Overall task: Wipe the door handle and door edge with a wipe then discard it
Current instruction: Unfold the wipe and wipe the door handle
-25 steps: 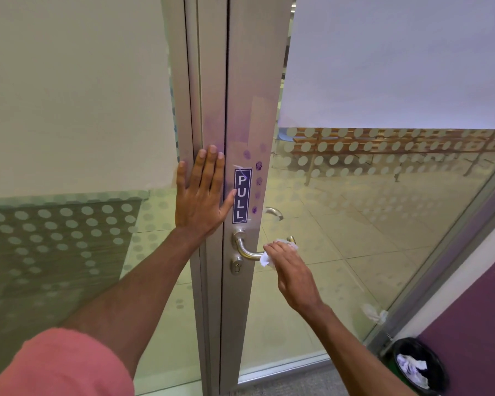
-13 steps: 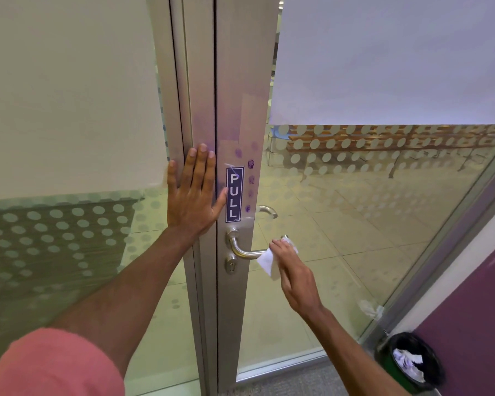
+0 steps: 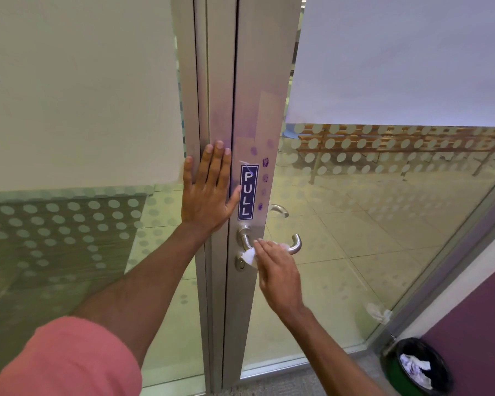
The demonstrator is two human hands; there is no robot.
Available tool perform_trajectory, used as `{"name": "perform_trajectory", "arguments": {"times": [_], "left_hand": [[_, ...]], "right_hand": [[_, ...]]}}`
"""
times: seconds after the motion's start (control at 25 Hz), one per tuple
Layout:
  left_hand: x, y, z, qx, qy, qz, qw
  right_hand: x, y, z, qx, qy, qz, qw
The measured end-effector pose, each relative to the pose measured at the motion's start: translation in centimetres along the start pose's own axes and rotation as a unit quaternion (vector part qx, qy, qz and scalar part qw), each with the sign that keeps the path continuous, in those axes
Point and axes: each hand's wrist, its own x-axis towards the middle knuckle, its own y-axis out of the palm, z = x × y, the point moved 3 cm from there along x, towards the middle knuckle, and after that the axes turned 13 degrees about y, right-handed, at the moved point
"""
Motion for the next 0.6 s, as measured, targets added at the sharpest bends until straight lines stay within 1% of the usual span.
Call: {"name": "perform_trajectory", "arguments": {"times": [0.16, 0.24, 0.32, 0.36, 0.52, 0.6], "left_hand": [[0.0, -0.2, 0.0, -0.009, 0.000, 0.001, 1.000], [0.0, -0.3, 0.0, -0.014, 0.002, 0.001, 1.000], [0.0, -0.3, 0.0, -0.010, 0.005, 0.005, 1.000], [0.0, -0.4, 0.0, -0.008, 0.004, 0.005, 1.000], [0.0, -0.4, -0.1, -0.009, 0.007, 0.004, 1.000], [0.0, -0.3, -0.1, -0.013, 0.007, 0.001, 1.000]], "right_hand": [[0.7, 1.6, 3.6, -0.058, -0.001, 0.042, 0.997], [0.7, 1.5, 3.0, -0.074, -0.043, 0.041, 0.996], [0.2, 1.2, 1.6, -0.071, -0.102, 0.019, 0.992], [0.0, 1.2, 1.2, -0.071, -0.114, 0.012, 0.991], [0.8, 2.5, 2.5, -0.093, -0.073, 0.047, 0.992], [1.0, 2.7, 2.9, -0.091, -0.073, 0.050, 0.992]]}}
